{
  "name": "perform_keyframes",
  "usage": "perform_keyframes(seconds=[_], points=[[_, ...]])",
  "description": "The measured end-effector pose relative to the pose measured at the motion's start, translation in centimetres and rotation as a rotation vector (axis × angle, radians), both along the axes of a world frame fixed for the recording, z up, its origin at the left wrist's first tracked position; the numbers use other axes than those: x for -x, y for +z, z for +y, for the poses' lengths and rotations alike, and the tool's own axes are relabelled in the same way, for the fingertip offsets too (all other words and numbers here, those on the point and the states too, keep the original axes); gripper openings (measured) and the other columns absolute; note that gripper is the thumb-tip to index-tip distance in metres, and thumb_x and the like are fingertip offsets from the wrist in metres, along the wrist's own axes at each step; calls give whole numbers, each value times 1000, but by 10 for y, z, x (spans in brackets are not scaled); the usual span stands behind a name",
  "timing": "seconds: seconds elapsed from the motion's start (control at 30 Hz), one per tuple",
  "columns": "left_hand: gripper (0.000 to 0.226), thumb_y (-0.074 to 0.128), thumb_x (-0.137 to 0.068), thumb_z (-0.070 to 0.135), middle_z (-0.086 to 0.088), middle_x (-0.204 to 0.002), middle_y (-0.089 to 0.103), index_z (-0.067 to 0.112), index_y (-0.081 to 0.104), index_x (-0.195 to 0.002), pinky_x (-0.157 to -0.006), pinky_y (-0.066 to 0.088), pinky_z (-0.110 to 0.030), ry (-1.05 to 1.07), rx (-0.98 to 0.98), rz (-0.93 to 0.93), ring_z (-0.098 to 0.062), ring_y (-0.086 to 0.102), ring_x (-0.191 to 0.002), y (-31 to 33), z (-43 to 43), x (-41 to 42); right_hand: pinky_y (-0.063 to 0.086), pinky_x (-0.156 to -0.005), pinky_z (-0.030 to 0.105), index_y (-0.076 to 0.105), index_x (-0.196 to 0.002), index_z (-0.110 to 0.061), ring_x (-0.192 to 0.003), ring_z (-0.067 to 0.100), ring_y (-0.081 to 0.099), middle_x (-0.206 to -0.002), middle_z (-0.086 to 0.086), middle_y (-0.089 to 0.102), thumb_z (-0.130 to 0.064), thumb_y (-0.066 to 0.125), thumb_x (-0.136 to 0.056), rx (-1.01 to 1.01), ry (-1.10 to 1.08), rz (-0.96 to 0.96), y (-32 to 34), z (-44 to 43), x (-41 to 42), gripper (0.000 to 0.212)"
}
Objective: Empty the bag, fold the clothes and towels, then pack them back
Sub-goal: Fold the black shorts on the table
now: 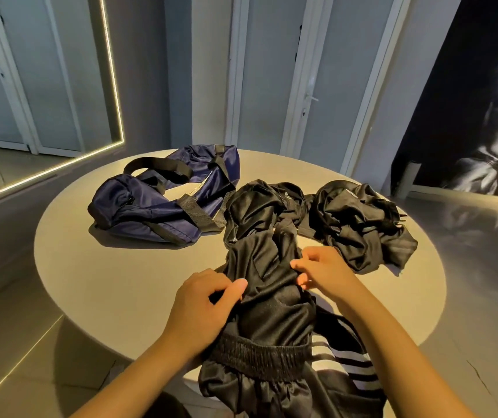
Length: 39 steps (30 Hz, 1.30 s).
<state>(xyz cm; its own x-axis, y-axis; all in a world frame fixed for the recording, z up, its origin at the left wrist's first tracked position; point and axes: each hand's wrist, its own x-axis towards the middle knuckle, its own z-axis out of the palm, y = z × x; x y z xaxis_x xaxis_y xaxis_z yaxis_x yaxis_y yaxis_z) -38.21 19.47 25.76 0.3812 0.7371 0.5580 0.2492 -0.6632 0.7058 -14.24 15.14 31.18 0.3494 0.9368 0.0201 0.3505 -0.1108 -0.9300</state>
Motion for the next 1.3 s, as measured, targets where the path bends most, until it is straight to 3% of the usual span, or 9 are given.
perform_keyframes(seconds=[0.13,0.27,0.37,0.47,0.57,0.7,1.07,1.23,1.3], points=[[35,67,-92,49,5,-64,64,22,66,-70,-67,54,-40,41,191,12,-13,62,-63,18,8,-6,28,-54,30,33,-57,-18,-61,21,25,-63,14,26,0,57,-89,-78,-56,36,-33,-35,-8,45],[12,75,-88,37,12,-74,64,33,65,-83,-67,51,-28,65,-31,83,-9,60,-71,52,11,-36,21,-63,37,26,-65,-14,-64,18,22,-66,13,21,0,59,-90,-155,-110,-20,-50,-47,-1,43],[28,73,-87,53,9,-99,63,31,70,-104,-83,52,-35,110,-160,434,-13,58,-95,64,17,-62,17,-64,37,22,-66,-11,-65,19,20,-68,19,20,3,60,-88,-193,-116,-65,-53,-46,2,46],[32,71,-87,55,4,-109,66,30,74,-107,-87,50,-35,198,-88,705,-21,61,-105,61,26,-71,18,-64,38,22,-65,-16,-64,18,20,-67,17,20,0,63,-88,-219,-99,-75,-59,-46,-1,50],[14,75,-90,37,10,-86,72,28,74,-79,-82,56,-36,109,119,544,-15,67,-85,59,36,-65,21,-63,39,23,-62,-22,-61,16,23,-63,11,21,-15,65,-85,-254,-83,-88,-61,-46,-2,48],[15,80,-86,27,6,-76,73,20,74,-75,-80,57,-37,44,285,366,-13,68,-77,67,47,-52,23,-62,39,25,-62,-22,-61,17,26,-64,15,26,-40,60,-74,-264,-84,-107,-61,-43,-2,41],[24,77,-86,48,8,-77,67,29,77,-101,-66,48,-28,77,89,618,-11,62,-74,56,47,-59,22,-63,39,23,-63,-20,-63,18,23,-66,16,22,-20,63,-79,-245,-78,-98,-58,-45,-1,43],[22,72,-93,34,-3,-73,72,18,79,-80,-73,54,-41,38,213,274,-23,66,-72,77,46,-54,22,-62,40,24,-62,-22,-62,18,23,-65,15,23,-17,64,-83,-232,-82,-87,-59,-47,-2,45],[28,68,-97,29,-12,-72,65,8,73,-79,-67,47,-36,-16,331,108,-24,58,-65,97,47,-49,22,-63,40,24,-63,-19,-62,19,24,-66,18,24,-24,63,-81,-229,-79,-71,-59,-47,-2,42]])
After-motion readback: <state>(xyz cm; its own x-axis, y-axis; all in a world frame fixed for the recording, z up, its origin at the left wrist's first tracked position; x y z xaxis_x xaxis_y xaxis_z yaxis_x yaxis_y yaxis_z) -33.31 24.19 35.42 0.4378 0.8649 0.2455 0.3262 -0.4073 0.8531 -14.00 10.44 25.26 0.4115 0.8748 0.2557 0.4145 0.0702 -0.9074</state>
